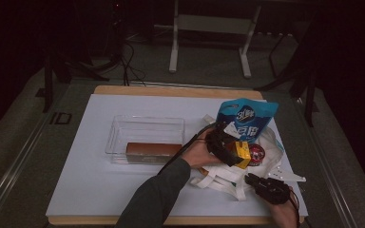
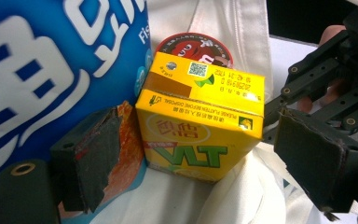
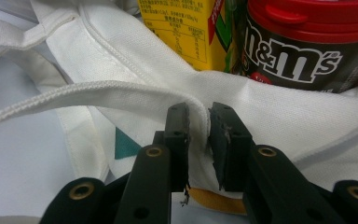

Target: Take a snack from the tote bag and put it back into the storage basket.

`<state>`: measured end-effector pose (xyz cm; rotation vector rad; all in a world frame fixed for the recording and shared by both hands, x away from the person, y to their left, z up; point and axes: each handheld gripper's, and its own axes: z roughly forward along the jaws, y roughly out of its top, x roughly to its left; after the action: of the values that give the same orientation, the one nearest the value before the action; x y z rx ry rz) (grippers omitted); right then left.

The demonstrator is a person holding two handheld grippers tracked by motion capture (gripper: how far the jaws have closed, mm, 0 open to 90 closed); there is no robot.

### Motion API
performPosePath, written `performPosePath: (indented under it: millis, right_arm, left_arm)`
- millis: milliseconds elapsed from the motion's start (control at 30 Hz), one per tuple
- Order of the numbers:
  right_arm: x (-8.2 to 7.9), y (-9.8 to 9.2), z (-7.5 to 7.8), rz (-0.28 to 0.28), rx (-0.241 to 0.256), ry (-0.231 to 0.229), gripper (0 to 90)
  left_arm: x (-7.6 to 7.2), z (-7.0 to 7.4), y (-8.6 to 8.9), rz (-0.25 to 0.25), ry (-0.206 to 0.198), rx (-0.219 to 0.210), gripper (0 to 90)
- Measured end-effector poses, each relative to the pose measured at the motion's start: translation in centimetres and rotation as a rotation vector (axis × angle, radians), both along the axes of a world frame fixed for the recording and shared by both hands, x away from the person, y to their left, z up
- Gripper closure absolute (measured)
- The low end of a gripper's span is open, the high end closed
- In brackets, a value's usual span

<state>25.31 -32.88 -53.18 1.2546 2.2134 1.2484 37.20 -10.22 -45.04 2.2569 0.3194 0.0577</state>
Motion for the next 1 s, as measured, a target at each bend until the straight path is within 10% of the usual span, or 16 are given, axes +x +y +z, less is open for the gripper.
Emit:
performPosePath:
  millis: [1000]
  right_arm:
    - [-0.1, 0.0, 0.0, -0.002, 0.005, 0.001, 76.5]
  left_arm:
    - [0.7, -1.2, -1.9, -0.037, 0.008, -0.017, 10.0]
